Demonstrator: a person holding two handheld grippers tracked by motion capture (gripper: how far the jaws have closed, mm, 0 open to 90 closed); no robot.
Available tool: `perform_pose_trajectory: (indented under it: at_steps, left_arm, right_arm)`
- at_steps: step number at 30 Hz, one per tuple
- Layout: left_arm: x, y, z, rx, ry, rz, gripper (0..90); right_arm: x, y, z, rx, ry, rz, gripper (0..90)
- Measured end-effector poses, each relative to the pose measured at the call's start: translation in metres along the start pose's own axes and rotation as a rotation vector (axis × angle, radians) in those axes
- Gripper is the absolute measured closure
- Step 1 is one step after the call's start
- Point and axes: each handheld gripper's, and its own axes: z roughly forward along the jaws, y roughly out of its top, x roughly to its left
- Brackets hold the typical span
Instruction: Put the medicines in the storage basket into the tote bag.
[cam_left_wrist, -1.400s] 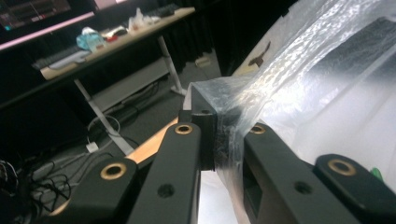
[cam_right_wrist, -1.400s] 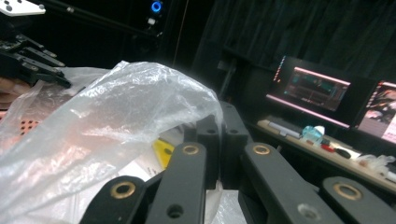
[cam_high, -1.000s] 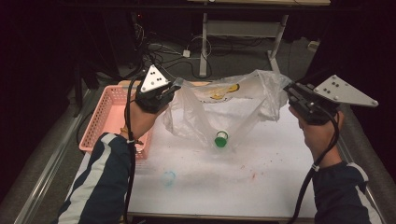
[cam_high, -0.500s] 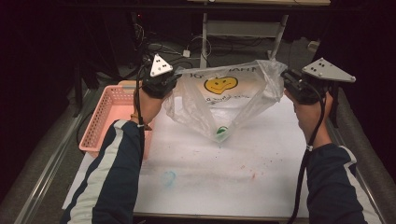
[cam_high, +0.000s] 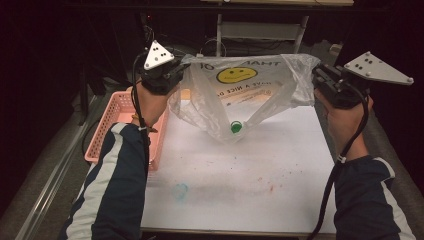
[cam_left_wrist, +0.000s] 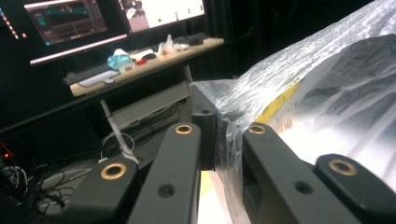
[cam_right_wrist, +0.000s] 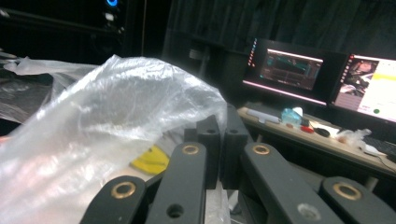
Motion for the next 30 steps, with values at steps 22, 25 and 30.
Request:
perform_pose_trajectory:
  at_steps: [22,25,30]
  left_arm:
    - [0.004,-0.021,0.062,0.132,0.036,-0.025,84.8]
    - [0.004,-0.025,0.071,0.133,0.06,-0.025,84.7]
    - [0.006,-0.036,0.091,0.153,0.105,-0.007,84.9]
  right_arm:
    - [-0.032,-0.045,0.046,0.132,-0.063,0.076,90.0]
    - [-0.035,-0.053,0.056,0.158,-0.087,0.06,90.0]
    - [-0.037,-0.062,0.072,0.202,-0.145,-0.019,90.0]
